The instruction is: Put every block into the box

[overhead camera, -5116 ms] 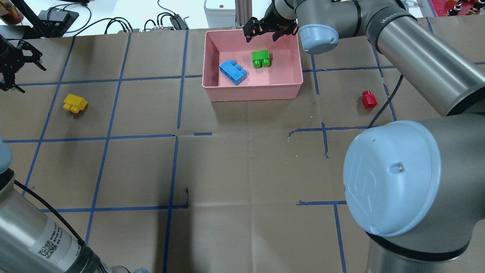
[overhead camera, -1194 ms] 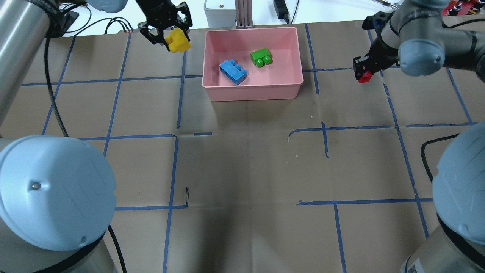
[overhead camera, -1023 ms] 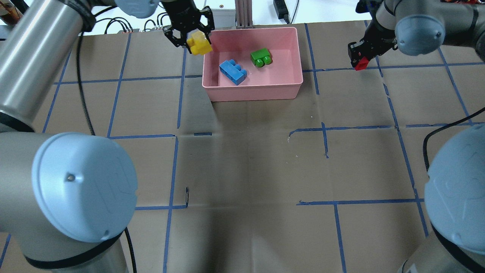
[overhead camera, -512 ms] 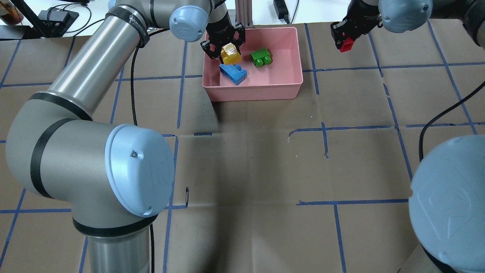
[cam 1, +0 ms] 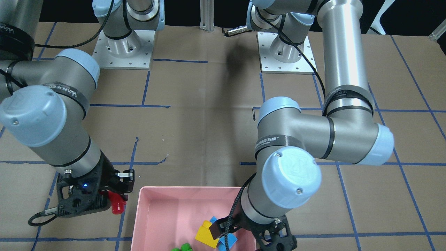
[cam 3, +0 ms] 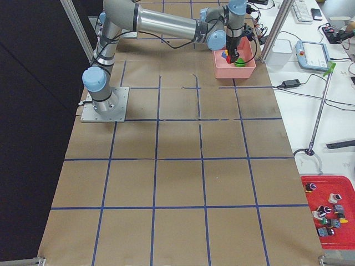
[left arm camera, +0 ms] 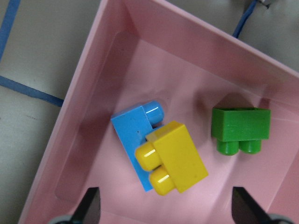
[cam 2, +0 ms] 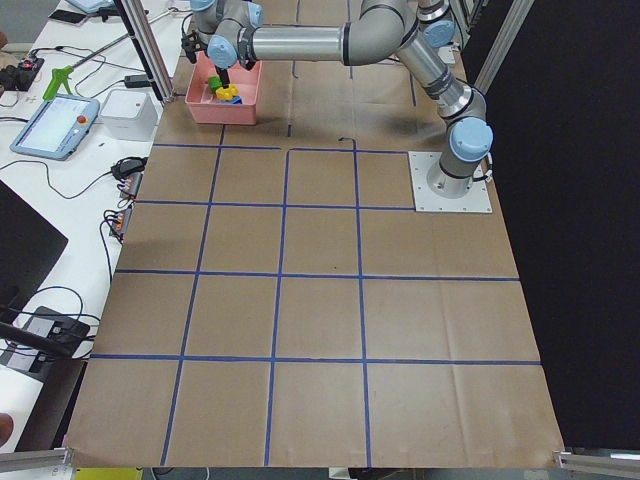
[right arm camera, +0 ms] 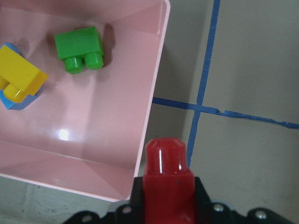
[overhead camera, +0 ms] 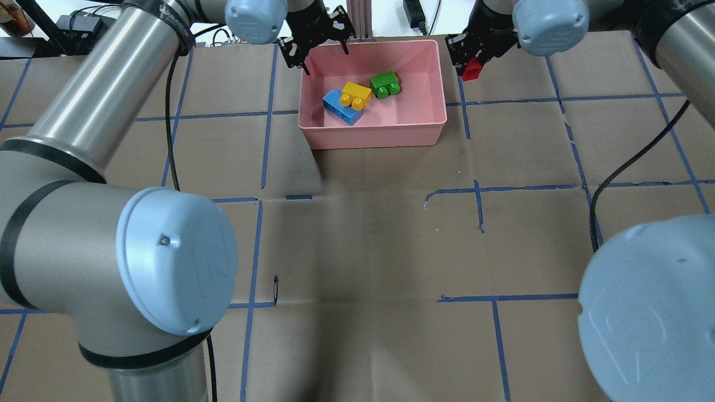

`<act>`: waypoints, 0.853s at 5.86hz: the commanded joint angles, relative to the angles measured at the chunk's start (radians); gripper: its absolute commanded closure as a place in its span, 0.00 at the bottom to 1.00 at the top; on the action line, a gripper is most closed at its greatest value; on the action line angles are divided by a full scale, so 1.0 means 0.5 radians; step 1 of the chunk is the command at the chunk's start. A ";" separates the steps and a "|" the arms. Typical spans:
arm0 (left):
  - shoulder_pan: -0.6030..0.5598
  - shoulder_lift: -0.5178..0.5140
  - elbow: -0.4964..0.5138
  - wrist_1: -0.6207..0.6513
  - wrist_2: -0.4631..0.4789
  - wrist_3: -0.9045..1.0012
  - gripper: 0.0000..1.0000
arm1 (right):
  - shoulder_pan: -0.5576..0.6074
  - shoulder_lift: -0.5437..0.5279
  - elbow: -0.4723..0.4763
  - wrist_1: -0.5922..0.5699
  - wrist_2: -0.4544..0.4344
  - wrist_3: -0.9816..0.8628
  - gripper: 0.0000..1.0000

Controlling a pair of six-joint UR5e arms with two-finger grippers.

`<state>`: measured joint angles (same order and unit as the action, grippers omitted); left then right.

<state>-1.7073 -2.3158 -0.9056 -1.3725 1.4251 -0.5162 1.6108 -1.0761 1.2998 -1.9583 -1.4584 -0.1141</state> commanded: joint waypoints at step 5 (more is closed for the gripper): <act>0.224 1.115 -1.029 -0.363 0.601 0.899 0.00 | 0.316 0.339 -0.133 -0.670 0.334 0.827 0.00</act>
<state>-1.5927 -1.8251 -1.3479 -1.5597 1.6810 -0.1147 1.7682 -0.9097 1.2447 -2.2985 -1.2889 0.3010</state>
